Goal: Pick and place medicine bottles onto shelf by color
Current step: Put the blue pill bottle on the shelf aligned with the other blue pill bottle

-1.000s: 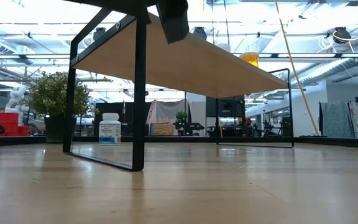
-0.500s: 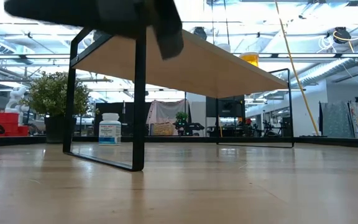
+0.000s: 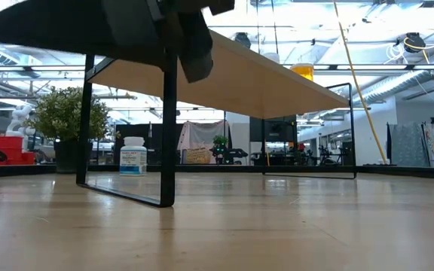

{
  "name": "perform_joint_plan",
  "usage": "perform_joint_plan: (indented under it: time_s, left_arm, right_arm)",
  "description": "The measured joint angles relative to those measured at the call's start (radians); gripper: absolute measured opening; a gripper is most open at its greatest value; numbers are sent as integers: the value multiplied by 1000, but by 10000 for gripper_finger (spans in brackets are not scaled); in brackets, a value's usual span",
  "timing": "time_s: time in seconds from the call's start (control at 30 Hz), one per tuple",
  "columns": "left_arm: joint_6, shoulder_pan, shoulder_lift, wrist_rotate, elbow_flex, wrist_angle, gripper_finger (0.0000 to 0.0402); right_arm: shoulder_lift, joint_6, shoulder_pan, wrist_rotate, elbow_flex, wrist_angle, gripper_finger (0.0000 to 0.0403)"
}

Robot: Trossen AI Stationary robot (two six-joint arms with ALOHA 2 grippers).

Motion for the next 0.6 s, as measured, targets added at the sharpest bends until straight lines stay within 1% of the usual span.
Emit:
perform_joint_plan:
  time_s: [0.1, 0.2, 0.33, 0.43, 0.6]
  left_arm:
    - [-4, -61, 2, 1, -104, 149, 186]
    - [-5, -115, 5, 2, -209, 348, 186]
    - [-7, -167, 68, 1, -308, 590, 191]
    - [1, -190, 169, 2, -312, 696, 210]
    - [-15, -201, 355, -8, -268, 757, 257]
  right_arm:
    - [0, 2, 8, -4, 0, -4, 242]
    - [0, 0, 17, -4, 0, -5, 242]
    - [-1, 0, 23, -4, 0, -13, 242]
    - [-1, 2, 23, -4, 0, -35, 242]
    - [-1, 3, 23, -4, 0, -34, 242]
